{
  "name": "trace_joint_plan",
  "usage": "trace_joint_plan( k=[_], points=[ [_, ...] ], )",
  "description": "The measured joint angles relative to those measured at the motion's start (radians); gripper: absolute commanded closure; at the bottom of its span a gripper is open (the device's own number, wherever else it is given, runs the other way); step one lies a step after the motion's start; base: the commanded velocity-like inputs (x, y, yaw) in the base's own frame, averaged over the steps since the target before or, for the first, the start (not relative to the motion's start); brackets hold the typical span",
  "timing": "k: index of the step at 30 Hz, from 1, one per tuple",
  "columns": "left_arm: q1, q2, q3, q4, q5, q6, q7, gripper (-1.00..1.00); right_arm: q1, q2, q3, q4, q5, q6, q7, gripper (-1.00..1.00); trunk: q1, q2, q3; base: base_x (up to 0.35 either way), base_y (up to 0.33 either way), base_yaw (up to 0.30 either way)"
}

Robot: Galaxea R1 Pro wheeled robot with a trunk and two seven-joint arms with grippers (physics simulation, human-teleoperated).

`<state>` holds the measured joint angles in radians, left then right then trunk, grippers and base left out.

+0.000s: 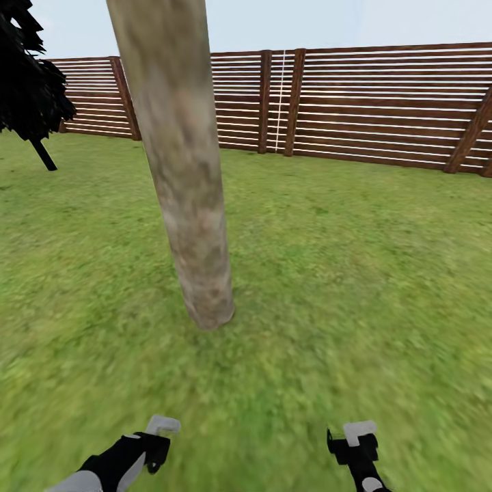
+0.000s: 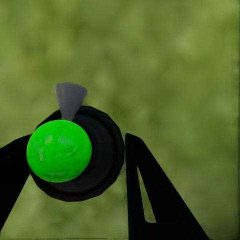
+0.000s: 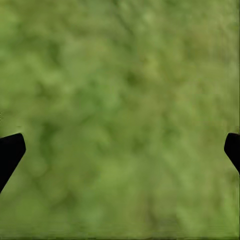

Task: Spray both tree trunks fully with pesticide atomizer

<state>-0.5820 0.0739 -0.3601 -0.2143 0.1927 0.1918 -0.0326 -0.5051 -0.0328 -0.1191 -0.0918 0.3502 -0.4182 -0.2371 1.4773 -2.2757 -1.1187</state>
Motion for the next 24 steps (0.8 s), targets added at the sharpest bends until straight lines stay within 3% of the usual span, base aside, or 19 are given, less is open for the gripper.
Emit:
trace_joint_plan(
  k=[4,14,21,24],
  points=[
    [0.0,-0.009,0.014,-0.055,0.017,0.041,0.009,1.0,0.009,0.0,0.0,0.0,0.0,-0.023,0.001,-1.0,0.0,0.0,0.0,0.296,-0.06,0.0],
    [0.005,-0.013,0.023,-0.176,0.023,0.047,0.048,1.0,0.037,0.0,0.001,0.0,0.002,-0.03,-0.004,-1.0,0.0,0.0,0.0,0.269,-0.164,0.0],
    [0.006,-0.014,0.023,-0.187,0.024,0.046,0.049,1.0,0.038,0.0,0.001,0.0,0.002,-0.028,-0.004,-1.0,0.0,0.0,0.0,-0.067,-0.141,0.03],
    [-0.034,-0.024,0.019,-0.214,0.024,0.122,0.046,1.0,0.038,-0.001,0.0,-0.001,0.001,-0.029,-0.004,-1.0,0.0,0.0,0.0,-0.002,-0.001,0.256]
  ],
)
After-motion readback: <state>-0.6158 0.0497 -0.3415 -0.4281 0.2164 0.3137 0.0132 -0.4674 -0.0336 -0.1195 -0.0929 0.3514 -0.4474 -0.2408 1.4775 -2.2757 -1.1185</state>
